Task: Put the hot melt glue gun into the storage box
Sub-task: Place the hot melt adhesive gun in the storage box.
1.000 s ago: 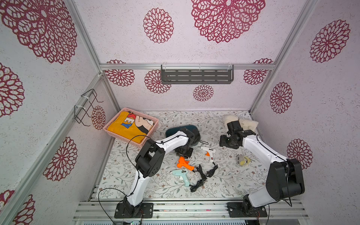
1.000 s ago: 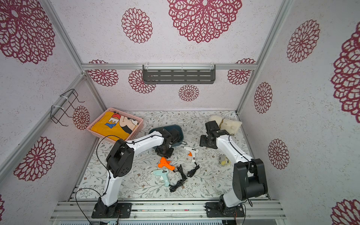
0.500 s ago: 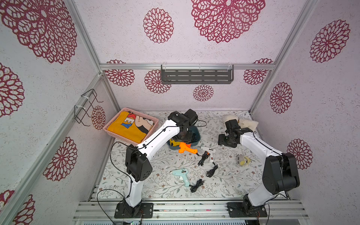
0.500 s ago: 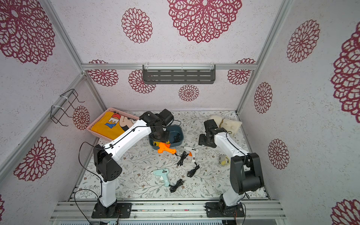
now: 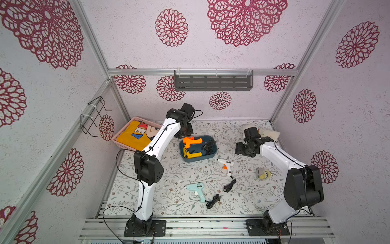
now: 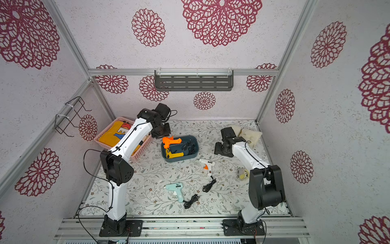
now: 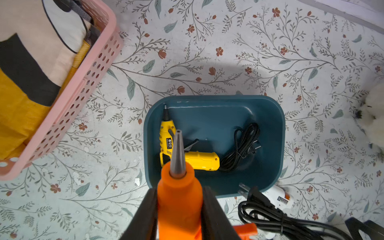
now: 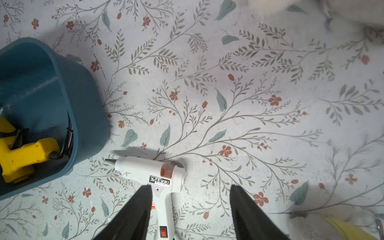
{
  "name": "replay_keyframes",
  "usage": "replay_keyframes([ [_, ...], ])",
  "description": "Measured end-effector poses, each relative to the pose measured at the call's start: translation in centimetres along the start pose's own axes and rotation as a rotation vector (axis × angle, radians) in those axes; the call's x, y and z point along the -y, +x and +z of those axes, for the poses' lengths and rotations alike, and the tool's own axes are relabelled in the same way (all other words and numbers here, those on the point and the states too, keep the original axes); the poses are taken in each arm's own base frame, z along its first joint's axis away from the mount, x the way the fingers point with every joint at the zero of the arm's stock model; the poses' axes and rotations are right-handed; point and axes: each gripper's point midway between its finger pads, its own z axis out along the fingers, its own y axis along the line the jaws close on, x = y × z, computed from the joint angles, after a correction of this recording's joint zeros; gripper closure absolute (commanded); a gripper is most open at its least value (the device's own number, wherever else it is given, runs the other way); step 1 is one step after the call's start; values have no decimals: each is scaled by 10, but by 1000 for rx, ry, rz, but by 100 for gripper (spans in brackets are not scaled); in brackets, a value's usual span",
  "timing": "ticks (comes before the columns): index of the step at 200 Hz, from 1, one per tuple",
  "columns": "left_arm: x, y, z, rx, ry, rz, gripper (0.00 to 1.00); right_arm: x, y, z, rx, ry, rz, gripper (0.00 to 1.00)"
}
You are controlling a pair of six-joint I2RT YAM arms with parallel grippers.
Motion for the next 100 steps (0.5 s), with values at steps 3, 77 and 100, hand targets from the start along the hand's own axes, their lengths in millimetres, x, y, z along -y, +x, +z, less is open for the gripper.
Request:
replay_keyframes([
  [3, 0, 0, 2, -1, -1, -3, 90, 0, 0, 0, 0, 0, 0, 34],
  [77, -8, 0, 40, -10, -81, -38, 91, 1, 3, 2, -6, -1, 0, 34],
  [100, -12, 0, 51, -14, -109, -49, 91, 2, 6, 4, -14, 2, 0, 34],
])
